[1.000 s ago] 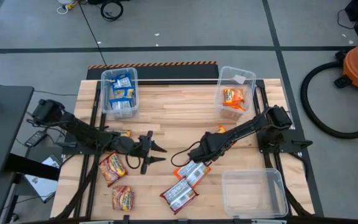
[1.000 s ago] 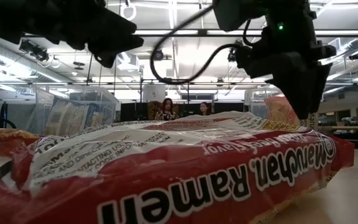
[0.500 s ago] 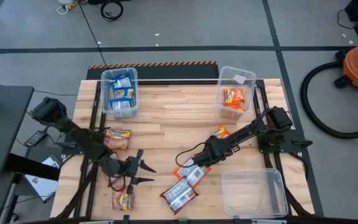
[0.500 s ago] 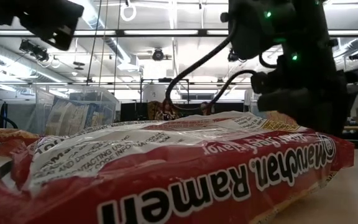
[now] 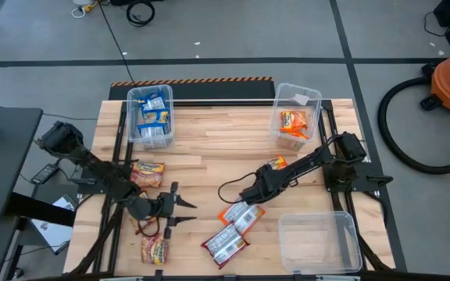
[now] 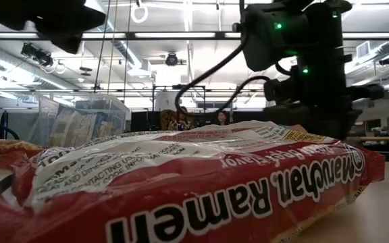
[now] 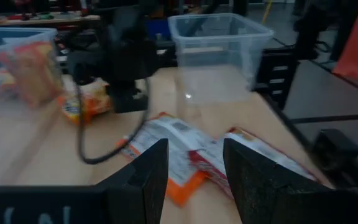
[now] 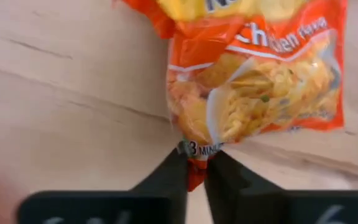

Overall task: Sort Maruchan noodles
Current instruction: Put the orange noodle pack into the top right transparent bin

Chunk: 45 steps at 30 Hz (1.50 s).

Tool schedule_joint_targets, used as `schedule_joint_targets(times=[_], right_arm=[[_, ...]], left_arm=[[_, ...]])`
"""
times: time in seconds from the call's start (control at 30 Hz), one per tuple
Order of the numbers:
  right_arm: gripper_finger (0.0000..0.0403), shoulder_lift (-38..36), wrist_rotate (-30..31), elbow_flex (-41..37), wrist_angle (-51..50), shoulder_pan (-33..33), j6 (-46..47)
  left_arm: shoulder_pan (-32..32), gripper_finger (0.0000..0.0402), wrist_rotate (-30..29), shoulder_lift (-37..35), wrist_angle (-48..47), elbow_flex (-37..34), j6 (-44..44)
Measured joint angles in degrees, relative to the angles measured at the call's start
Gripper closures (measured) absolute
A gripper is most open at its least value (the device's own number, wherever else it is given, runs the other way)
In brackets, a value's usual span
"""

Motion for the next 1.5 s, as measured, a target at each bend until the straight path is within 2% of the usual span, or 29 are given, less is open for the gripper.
schedule_joint_targets(times=[0.07, 0.27, 0.37, 0.53, 0.63, 0.9, 1.0, 1.17, 1.3, 1.5], right_arm=[[0.0390, 0.0, 0.9, 0.0, 0.2, 0.0, -0.1], [0.0396, -2.6, -1.0, 1.2, 0.1, 0.1, -4.3], [0.0397, -6.6, -0.8, 4.0, -0.2, 0.9, -6.8], [0.0398, -13.2, -0.8, 6.8, -0.1, 1.3, -11.5], [0.0399, -16.8, -0.7, 6.9, 0.2, 1.4, -14.4], [0.0400, -23.2, -1.0, 6.9, 3.9, 1.5, -23.8], [0.0400, -25.4, -1.1, 6.9, 6.9, 1.5, -30.0], [0.0400, -27.8, -1.6, 6.9, 11.6, 1.5, -38.3], [0.0400, -29.0, -2.1, 6.9, 15.3, 1.6, -43.7], [0.0400, -29.7, -4.2, 6.9, 20.3, 1.6, -48.0]], left_arm=[[2.5, 0.0242, 1.4, -0.1, -0.2, 0.0, 2.2], [11.5, 0.0242, 7.9, -4.8, -2.0, 1.2, 6.9], [15.0, 0.0242, 12.0, -8.2, -8.8, 5.2, 10.1], [19.2, 0.0242, 12.7, -9.9, -22.0, 13.4, 10.7], [20.0, 0.0239, 12.9, -9.9, -26.3, 18.1, 8.4], [20.0, 0.0205, 13.4, -9.9, -33.3, 28.6, -4.4], [20.0, 0.0188, 14.5, -9.9, -35.7, 30.3, -7.9], [20.9, 0.0172, 15.3, -11.9, -37.6, 30.2, -8.1], [24.2, 0.0171, 22.0, -11.5, -41.0, 29.9, -7.6], [31.4, 0.0168, 32.8, -8.8, -40.4, 29.9, -6.6]])
